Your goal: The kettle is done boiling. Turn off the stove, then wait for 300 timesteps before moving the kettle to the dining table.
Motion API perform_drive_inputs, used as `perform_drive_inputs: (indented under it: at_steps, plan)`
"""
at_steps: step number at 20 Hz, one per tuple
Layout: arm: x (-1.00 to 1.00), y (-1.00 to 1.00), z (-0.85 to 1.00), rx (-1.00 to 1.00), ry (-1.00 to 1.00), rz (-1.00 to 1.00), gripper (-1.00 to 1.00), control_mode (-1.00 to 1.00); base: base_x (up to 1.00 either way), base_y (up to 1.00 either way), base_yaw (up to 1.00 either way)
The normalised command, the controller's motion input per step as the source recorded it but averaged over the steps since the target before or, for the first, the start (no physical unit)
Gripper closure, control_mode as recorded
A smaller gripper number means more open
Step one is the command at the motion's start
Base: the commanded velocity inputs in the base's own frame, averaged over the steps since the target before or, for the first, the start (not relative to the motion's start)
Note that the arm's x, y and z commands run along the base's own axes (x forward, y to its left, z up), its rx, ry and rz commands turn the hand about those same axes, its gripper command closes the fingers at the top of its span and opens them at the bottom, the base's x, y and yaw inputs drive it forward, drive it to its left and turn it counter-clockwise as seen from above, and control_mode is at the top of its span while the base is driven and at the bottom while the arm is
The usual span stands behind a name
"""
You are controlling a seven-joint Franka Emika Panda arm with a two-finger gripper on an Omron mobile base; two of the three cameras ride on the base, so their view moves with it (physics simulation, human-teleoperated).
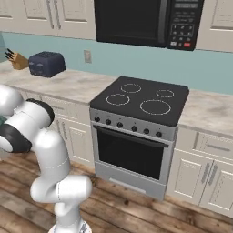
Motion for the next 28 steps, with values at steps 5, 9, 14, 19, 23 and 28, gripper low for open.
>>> perform_drive_inputs:
  at_steps: [5,9,14,19,23,28]
  plan:
    - [0.0,0.0,0.0,0.0,0.0,0.0,1.0,1.0,-0.23,0.0,0.27]
    - [0.0,0.0,0.0,0.0,0.0,0.0,1.0,1.0,-0.36,-0.01,0.27]
    - [0.0,0.0,0.0,0.0,0.0,0.0,1.0,1.0,-0.81,0.0,0.19]
    - [0.0,0.0,0.0,0.0,0.0,0.0,1.0,1.0,-0.95,-0.08,0.09]
    - [0.0,0.0,0.0,0.0,0.0,0.0,1.0,1.0,-0.04,-0.61,0.08]
    - [0.0,0.0,0.0,0.0,0.0,0.0,1.0,1.0,0.26,-0.71,0.13]
